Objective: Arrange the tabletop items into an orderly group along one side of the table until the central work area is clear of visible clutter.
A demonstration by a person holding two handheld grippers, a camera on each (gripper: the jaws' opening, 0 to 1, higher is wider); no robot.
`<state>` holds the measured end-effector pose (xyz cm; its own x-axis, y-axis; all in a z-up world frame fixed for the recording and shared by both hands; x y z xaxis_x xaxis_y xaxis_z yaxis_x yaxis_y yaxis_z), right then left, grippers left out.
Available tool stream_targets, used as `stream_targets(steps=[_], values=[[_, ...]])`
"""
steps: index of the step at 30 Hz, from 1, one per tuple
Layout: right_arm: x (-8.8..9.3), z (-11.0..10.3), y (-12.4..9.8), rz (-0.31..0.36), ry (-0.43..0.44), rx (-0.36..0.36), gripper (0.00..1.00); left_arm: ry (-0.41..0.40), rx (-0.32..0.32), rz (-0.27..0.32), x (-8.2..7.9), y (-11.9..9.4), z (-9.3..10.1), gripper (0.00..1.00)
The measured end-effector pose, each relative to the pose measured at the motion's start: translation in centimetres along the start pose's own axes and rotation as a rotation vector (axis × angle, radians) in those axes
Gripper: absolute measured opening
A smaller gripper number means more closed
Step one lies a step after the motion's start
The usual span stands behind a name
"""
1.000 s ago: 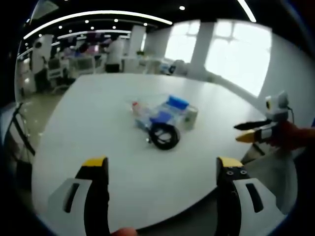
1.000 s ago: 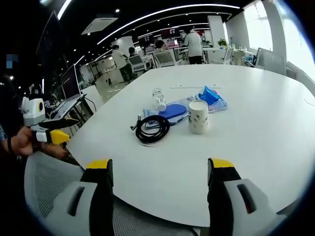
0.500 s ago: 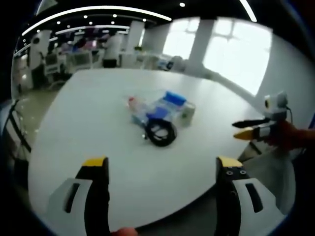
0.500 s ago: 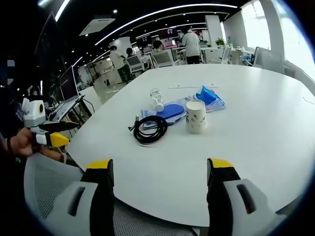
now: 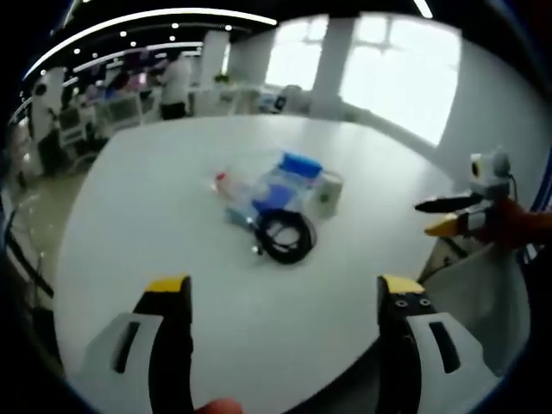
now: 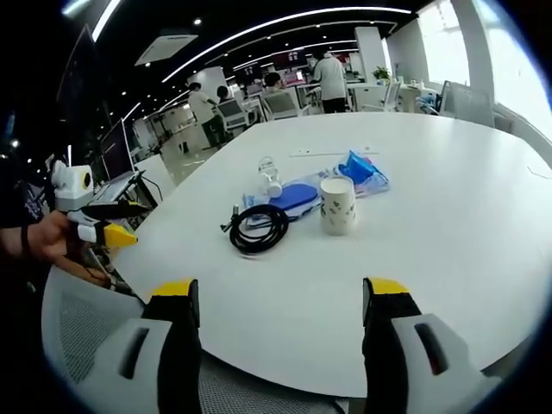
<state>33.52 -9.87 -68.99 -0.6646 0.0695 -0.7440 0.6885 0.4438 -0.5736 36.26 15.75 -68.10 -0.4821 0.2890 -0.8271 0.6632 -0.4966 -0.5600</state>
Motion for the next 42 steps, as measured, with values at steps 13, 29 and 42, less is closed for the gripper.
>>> stream_targets(steps=[13,29,42], values=[[-0.1,0.3,0.0,0.004,0.005,0.014,0.77,0.105,0.040,-0.035,-1.8,3.1,-3.1,0.85],[0.1,0.1,0.0,-0.007,-0.005,0.016,0.76,0.173,0.085,-0.058,-4.0,6.2,-4.7,0.85],[0.1,0.1,0.0,-0.011,-0.010,0.013,0.76,0.262,0.109,-0.099,-5.4,8.4,-6.8,0.85]])
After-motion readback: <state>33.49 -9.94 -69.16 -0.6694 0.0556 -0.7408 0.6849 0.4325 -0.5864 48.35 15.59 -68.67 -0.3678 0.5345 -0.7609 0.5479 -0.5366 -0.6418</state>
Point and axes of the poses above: the point that each gripper's makers call its tool centre point, and the gripper's own axes: y roughly forward along the fingers, z roughly to its right, x roughly out of its underside, the point moved 1 cm from there along -y, roughly backward along the fingers, and after that the axes turned 10 degrees about y, right-handed, at the moved point
